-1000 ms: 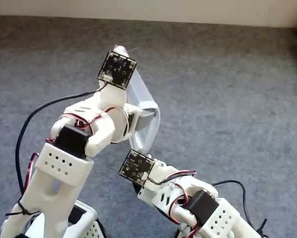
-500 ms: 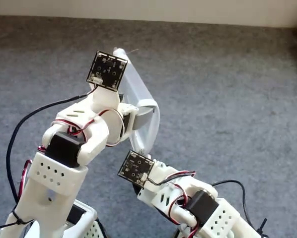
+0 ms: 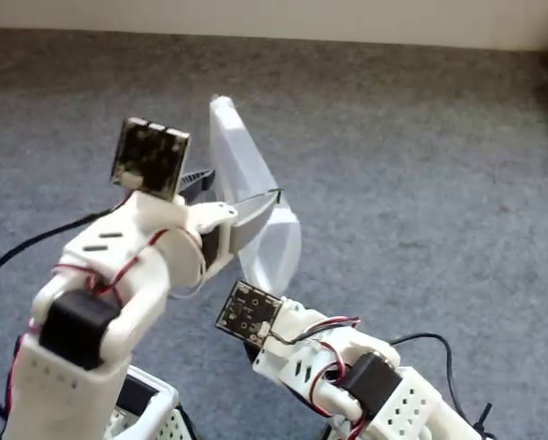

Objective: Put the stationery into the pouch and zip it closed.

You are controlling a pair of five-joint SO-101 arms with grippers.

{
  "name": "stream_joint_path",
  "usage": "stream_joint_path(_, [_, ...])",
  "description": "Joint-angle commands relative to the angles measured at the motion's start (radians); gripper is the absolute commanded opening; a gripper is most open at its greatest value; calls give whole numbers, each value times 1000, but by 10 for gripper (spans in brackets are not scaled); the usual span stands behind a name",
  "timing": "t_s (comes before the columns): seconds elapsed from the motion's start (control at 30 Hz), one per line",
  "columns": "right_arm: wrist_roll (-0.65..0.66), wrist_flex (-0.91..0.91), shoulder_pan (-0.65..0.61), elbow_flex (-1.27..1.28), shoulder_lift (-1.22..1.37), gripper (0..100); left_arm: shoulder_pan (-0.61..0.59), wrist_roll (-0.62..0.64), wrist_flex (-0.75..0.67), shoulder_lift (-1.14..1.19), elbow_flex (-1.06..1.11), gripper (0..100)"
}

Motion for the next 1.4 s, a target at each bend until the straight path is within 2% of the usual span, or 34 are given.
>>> stream_joint_path(0.0, [11,-2,-1,-22,-16,5,-41,11,25,-110,-39,284])
stream_joint_path(0.3, [8,-2,1,-24,-16,5,-130,11,55,-134,-48,284])
stream_joint_path(0.8, [3,4,16,-73,-67,5,-131,-61,167,-136,-50,284])
stream_joint_path(1.03, [3,4,151,-91,-259,5,-130,-173,195,-136,-44,284])
stream_joint_path(1.23, [3,2,160,-94,-334,5,-122,-290,209,-136,-39,284])
stream_joint_path(1.37, [3,-2,160,-96,-380,5,-120,-316,209,-136,-39,284])
